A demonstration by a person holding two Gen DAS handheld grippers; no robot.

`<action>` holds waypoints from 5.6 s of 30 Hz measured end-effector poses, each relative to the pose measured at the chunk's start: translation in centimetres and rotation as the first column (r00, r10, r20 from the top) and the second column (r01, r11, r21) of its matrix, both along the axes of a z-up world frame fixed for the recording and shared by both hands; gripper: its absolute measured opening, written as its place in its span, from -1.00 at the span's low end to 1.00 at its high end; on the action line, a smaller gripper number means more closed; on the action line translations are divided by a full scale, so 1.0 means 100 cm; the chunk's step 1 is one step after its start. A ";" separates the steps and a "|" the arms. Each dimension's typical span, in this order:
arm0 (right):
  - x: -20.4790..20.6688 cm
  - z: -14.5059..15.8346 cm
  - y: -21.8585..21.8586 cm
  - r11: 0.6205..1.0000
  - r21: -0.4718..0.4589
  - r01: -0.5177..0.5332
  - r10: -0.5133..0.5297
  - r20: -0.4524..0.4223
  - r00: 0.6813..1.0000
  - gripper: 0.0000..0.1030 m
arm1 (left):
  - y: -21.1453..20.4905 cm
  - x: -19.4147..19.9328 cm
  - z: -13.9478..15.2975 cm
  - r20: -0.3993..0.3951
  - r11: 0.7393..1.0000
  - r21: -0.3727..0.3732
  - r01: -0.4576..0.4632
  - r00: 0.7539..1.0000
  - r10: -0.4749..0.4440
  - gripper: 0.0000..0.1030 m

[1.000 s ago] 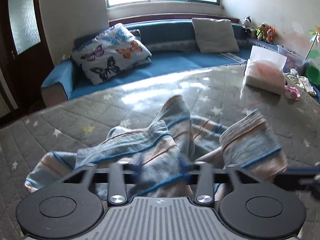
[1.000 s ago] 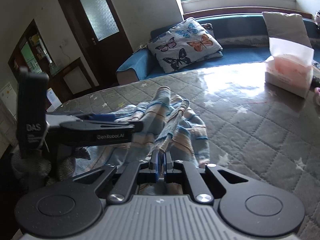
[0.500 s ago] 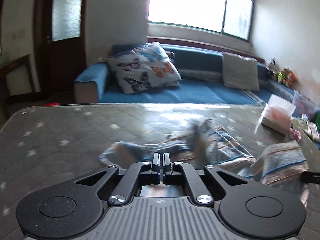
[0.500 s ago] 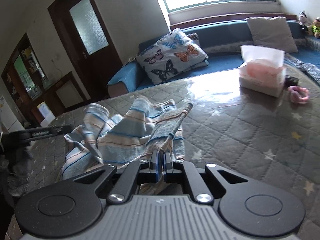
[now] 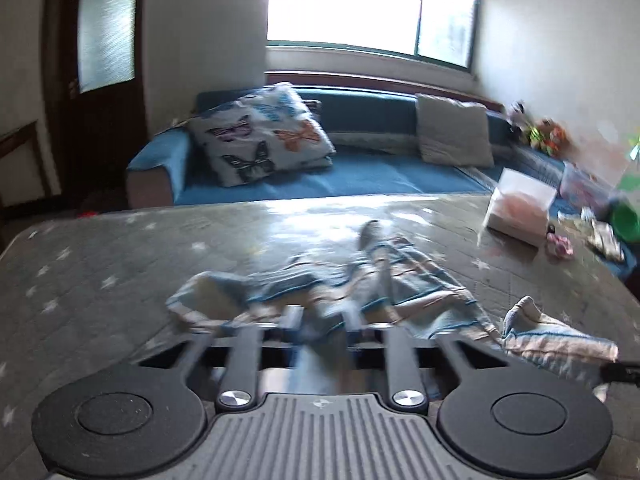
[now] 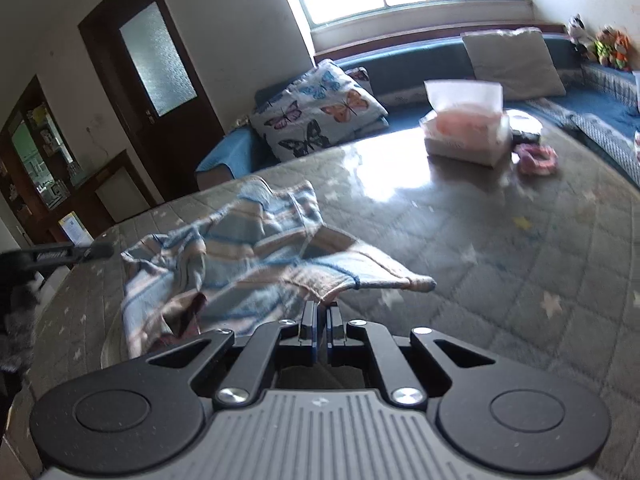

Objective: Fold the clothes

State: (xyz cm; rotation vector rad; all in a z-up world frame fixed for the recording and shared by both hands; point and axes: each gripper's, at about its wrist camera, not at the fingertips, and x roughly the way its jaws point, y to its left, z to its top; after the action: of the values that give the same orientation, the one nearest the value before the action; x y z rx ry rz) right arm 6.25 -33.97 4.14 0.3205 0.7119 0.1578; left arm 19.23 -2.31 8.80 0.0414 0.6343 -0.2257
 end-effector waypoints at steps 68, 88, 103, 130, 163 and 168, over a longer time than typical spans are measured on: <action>-0.056 0.023 -0.029 0.995 -0.104 -0.010 0.005 -0.050 0.999 -0.68 | 0.168 -0.142 0.002 -0.112 0.950 0.002 -0.312 0.944 0.310 -0.23; 0.157 0.020 0.032 0.956 -0.232 -0.177 0.167 -0.060 0.984 -0.47 | 0.122 0.063 -0.048 -0.182 0.977 0.091 -0.191 0.962 0.205 -0.18; 0.241 -0.040 0.060 0.941 -0.279 -0.190 0.165 -0.110 0.980 -0.25 | 0.112 0.090 -0.072 -0.184 0.991 0.086 -0.108 0.975 0.122 -0.84; 0.265 -0.050 0.041 0.940 -0.335 -0.060 0.048 -0.044 0.998 -0.66 | 0.113 0.129 -0.067 -0.018 0.934 0.246 -0.260 0.962 0.272 -0.85; -0.021 -0.042 0.151 0.727 -0.419 -0.545 0.550 -0.121 0.826 0.56 | 0.015 -0.154 -0.091 0.047 0.938 0.335 0.090 0.993 -0.112 0.64; -0.032 -0.031 0.142 0.756 -0.409 -0.511 0.531 -0.073 0.844 0.57 | 0.010 -0.174 -0.088 0.083 0.929 0.360 0.087 0.989 -0.125 0.65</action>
State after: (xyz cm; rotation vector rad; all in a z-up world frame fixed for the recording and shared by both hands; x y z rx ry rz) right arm 3.01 -19.77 1.07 -0.3050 0.7542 0.5386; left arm 1.80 -1.29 -0.01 0.4357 0.5619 -0.2090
